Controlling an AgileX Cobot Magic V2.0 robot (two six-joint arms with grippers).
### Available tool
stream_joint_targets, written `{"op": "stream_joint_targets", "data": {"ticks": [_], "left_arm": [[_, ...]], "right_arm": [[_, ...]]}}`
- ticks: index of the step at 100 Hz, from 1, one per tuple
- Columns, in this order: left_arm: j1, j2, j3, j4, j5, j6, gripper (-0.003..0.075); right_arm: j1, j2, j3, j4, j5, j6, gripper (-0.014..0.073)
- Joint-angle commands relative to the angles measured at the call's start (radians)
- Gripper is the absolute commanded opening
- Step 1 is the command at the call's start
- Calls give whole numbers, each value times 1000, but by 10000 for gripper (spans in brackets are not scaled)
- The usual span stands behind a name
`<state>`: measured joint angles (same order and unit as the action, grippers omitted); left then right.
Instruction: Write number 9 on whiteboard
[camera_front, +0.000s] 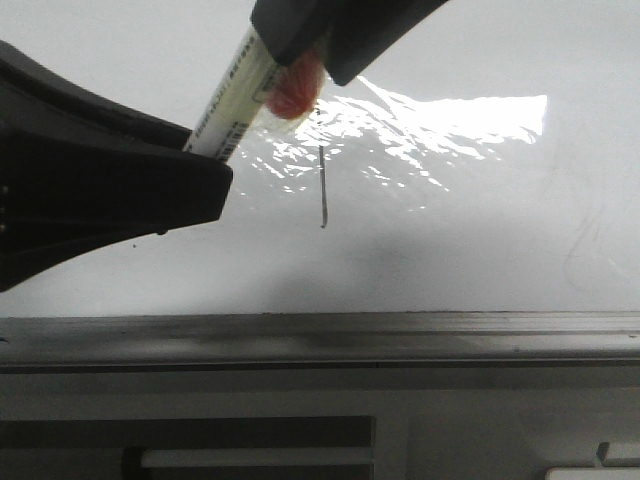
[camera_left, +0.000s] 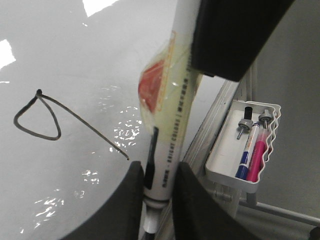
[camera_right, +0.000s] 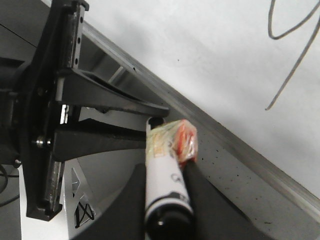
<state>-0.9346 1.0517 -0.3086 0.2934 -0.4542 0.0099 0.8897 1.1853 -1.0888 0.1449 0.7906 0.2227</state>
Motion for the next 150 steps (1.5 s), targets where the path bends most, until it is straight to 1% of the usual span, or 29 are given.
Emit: {"op": "stream_joint_targets", "data": {"ticks": [1, 10, 14, 18, 21, 25, 37, 42, 56, 63, 75, 96, 124, 150], "left_arm": [[-5, -10, -32, -32, -70, -15, -20], [-5, -10, -32, -42, -70, -42, -20], [-5, -10, -32, -70, -66, -64, -20], [-5, -10, -32, -108, -54, -82, -20], [-5, -10, -32, -161, -42, -85, -20], [-5, -10, -32, -230, -13, -85, -20], [-5, -10, -32, -567, 66, -85, -20], [-5, -10, -32, -664, 81, -85, -20], [-5, -10, -32, -845, 91, -85, -21], [-5, -8, -32, -907, 91, -85, -21], [-5, 28, -32, -944, 76, -85, -21], [-5, 101, -57, -942, 51, -85, -20], [-5, 103, -73, -927, 82, -85, -20], [-5, 103, -73, -927, 82, -85, -18]], "right_arm": [[-1, -27, -34, 27, -41, -3, 41], [-1, -27, -34, 27, -45, -3, 215], [-1, -27, -34, 27, -47, -3, 293], [-1, -27, -34, 27, -48, -3, 350], [-1, -27, -34, 27, -48, -3, 372], [-1, -27, -34, 27, -48, -3, 381], [-1, -27, -34, 27, -48, -3, 378], [-1, -27, -34, 27, -48, -3, 378], [-1, -27, -34, 27, -47, -3, 378], [-1, -27, -34, 27, -47, -3, 378], [-1, -27, -34, 27, -47, -3, 378], [-1, -27, -34, 27, -39, -3, 378], [-1, -27, -34, 27, -37, -3, 378], [-1, -27, -34, 27, -36, -3, 378]]}}
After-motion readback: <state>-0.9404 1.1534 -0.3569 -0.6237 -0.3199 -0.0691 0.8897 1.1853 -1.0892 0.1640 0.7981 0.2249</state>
